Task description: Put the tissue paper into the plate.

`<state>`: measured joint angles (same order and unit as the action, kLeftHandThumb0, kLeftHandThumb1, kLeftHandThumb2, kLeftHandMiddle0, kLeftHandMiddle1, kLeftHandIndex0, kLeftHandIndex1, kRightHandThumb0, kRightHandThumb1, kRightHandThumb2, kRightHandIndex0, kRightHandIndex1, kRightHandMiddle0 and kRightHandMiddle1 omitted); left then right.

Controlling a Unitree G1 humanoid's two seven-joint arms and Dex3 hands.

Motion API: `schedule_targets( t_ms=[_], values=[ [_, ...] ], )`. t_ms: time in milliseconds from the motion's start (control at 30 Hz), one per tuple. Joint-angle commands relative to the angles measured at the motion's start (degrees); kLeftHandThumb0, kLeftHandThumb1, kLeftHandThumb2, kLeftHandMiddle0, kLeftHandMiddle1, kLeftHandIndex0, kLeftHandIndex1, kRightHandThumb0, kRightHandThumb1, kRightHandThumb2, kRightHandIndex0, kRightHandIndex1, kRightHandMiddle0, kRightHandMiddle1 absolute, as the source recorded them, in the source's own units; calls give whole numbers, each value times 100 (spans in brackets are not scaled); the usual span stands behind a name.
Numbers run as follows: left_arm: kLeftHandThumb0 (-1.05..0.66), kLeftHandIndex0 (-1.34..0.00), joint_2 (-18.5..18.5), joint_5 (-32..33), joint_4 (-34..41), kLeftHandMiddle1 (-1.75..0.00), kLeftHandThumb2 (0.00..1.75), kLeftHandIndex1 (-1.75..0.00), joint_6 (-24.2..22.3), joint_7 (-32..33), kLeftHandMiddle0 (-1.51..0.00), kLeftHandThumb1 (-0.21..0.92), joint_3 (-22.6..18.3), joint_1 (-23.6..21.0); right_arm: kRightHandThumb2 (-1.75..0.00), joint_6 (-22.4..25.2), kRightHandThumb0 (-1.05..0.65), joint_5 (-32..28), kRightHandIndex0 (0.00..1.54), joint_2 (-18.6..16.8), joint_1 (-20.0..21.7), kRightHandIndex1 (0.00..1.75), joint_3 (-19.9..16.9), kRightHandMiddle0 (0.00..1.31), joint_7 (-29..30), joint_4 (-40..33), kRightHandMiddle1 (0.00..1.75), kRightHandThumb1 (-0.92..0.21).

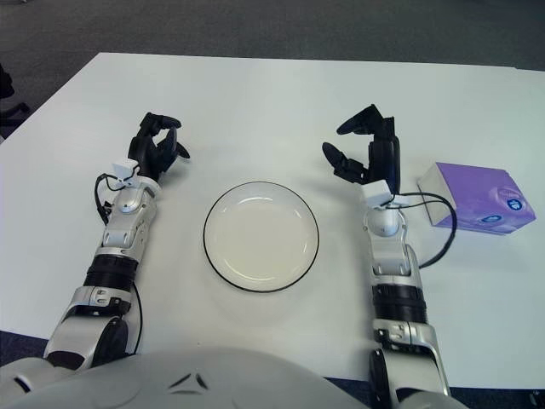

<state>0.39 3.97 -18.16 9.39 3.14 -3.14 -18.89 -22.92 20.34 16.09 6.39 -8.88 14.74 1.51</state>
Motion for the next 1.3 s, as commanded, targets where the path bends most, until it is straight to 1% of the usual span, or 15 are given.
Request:
schedule_targets(
  t_ms=[0,133,333,367,467,567,833,900,967,1067,1133,1167,1200,1233,1267],
  values=[
    [-36,-32,-136,-37,-650,-172,46,-165,44,-14,-77,89,-10,838,-29,-297,-36,857,66,103,-1056,175,-103,46,512,-310,148,-91],
    [-36,-32,-136,-37,-681,-172,46,-165,62,-20,-77,89,-16,819,-27,-566,-36,1572,60,462,-1196,173,-210,47,989,-519,147,-92],
    [-36,-32,-139,-31,-799,-172,46,-165,195,-21,-76,89,-49,753,-27,-650,-36,2105,53,813,-1417,167,-414,46,1375,-822,147,-92],
    [-36,-32,-138,-25,-839,-172,46,-165,235,-24,-76,89,-59,725,-27,-578,-36,2157,53,862,-1525,164,-519,46,1337,-1003,147,-92],
    [-36,-33,-134,-15,-927,-172,46,-164,313,-27,-76,89,-71,669,-24,-414,-12,2238,54,925,-1734,149,-712,44,1240,-1343,135,-92],
    [-36,-33,-122,-13,-993,-172,46,-164,371,-31,-76,89,-80,632,-22,-204,-4,2288,56,971,-2020,140,-1001,43,1074,-1715,133,-92],
    [-35,-33,-50,-120,-1136,-171,41,-163,395,35,-76,92,-33,538,-24,-30,-1,1920,56,1264,-2637,132,-1775,35,490,-2277,141,-92],
    [-35,-33,-50,-137,-1174,-171,40,-163,407,49,-76,92,-27,515,-25,-17,-1,1880,56,1288,-2691,132,-1862,34,394,-2324,143,-92],
    [-35,-33,-43,-158,-1211,-171,40,-163,401,53,-76,92,-20,478,-23,-110,-22,1742,60,1383,-2926,91,-2076,44,233,-2384,142,-92],
    [-35,-33,-33,-178,-1261,-171,40,-163,398,49,-75,92,-19,427,-24,-293,-32,1595,61,1546,-3159,65,-2338,47,64,-2346,143,-92],
    [-35,-33,-29,-186,-1301,-171,40,-163,403,45,-75,92,-18,393,-25,-336,-34,1567,63,1612,-3254,55,-2467,47,-42,-2340,144,-92],
    [-35,-33,-24,-190,-1333,-171,40,-163,408,37,-75,92,-15,365,-20,-281,-40,1600,64,1653,-3326,47,-2549,45,-144,-2366,117,-92],
    [-35,-33,-21,-193,-1360,-171,40,-163,413,31,-75,92,-13,343,-19,-243,-44,1624,64,1680,-3374,40,-2610,45,-221,-2385,103,-92],
    [-35,-33,-16,-196,-1389,-171,40,-163,421,22,-75,92,-10,319,-17,-190,-49,1656,65,1707,-3425,29,-2672,47,-310,-2410,81,-92],
    [-35,-33,-14,-197,-1409,-171,40,-163,428,16,-75,92,-8,305,-18,-161,-52,1673,65,1715,-3448,24,-2708,47,-370,-2426,71,-92]
  ],
)
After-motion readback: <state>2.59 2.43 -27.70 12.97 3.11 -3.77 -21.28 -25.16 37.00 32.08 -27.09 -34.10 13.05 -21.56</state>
